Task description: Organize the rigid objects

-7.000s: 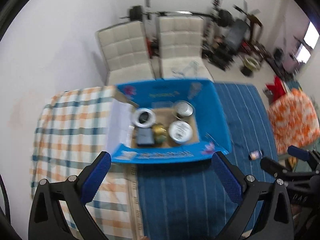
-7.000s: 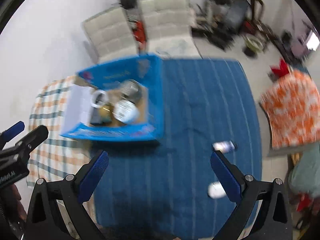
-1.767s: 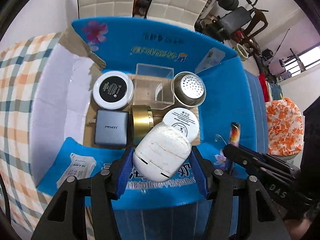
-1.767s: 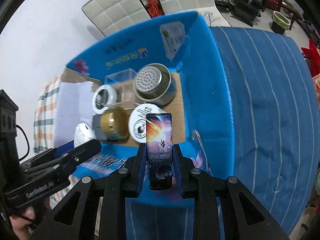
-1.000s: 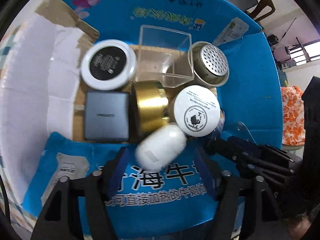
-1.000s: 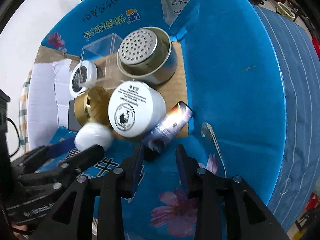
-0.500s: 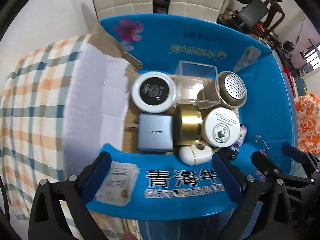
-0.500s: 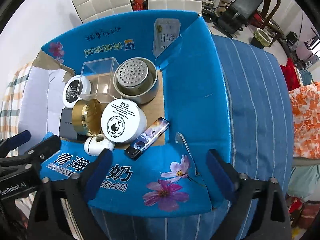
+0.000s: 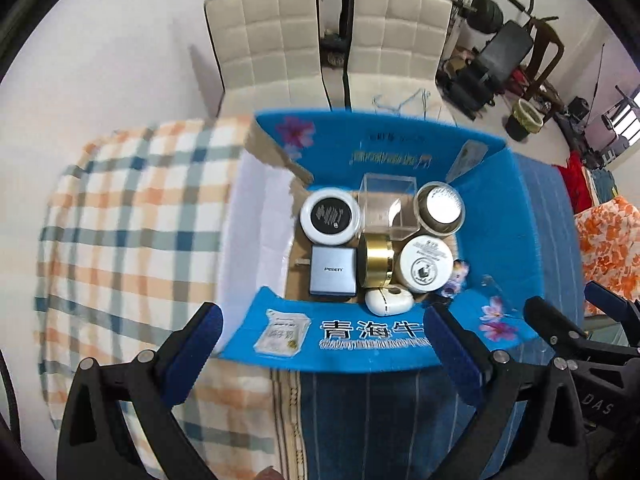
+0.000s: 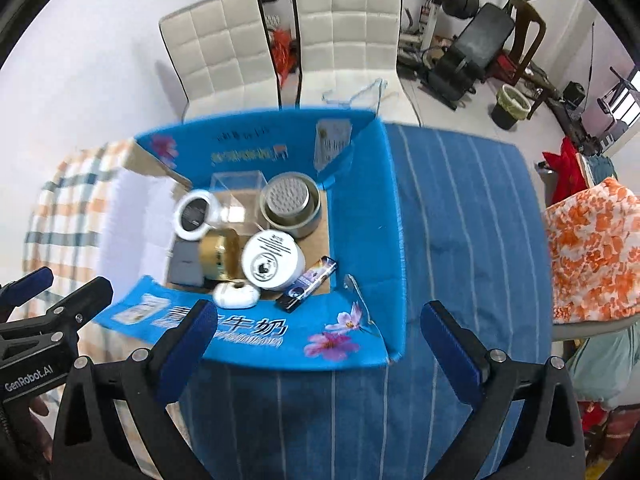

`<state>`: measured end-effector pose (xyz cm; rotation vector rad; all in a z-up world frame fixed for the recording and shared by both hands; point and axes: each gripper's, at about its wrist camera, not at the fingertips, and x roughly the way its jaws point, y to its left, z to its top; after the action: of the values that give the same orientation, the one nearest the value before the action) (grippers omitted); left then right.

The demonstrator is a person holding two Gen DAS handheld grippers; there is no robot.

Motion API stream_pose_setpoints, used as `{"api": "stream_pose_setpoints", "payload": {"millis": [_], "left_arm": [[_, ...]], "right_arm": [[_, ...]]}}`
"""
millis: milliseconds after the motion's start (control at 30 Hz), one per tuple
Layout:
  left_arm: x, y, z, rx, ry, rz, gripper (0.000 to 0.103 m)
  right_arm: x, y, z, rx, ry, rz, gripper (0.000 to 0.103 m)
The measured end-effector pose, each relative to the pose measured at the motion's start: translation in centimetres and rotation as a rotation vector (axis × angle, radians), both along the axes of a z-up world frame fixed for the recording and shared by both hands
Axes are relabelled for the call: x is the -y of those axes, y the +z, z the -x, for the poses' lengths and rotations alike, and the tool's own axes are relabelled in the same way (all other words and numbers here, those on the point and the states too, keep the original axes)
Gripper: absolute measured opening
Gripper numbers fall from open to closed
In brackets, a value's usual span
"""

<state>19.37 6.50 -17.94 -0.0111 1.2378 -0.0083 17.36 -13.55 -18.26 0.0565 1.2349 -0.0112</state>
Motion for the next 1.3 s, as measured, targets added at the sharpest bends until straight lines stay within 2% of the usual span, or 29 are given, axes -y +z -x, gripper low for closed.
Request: {"api": "stream_pose_setpoints", "payload": {"millis": [267,367,533,733,900,1300], "left_arm": [[-0.5,10.1,4.1,0.141,0.004,0.018,0.103],[-0.4,12.6,5.4,0.173,0.007,0.020,0.103],[0.2,15.0,7.4,0.200,-0.007,0.023,0.103],[1.1,16.3,8.7,0.221,-0.013,0.013,0.103],[1.5,16.6,9.3,0.235,-0.006,0.002,0.103],[1.2,14.7,8.1,0.206,0.021,-0.016,0.103]], "right_arm": [[0.6,9.2,4.7,0.093,0.002,-0.085,0.103],[1.0,12.2,6.2,0.129,0.007,-0.096,0.103],[1.3,15.6,8.2,0.151,0.018,-0.118,0.103],[1.4,17.9,10.1,0.180,0.028,-0.113,0.103],[1.6,18.7,10.6,0.204,0.015,-0.088,0.103],[2.6,16.4,8.2,0.197,-0.037,-0.038,0.103]]}}
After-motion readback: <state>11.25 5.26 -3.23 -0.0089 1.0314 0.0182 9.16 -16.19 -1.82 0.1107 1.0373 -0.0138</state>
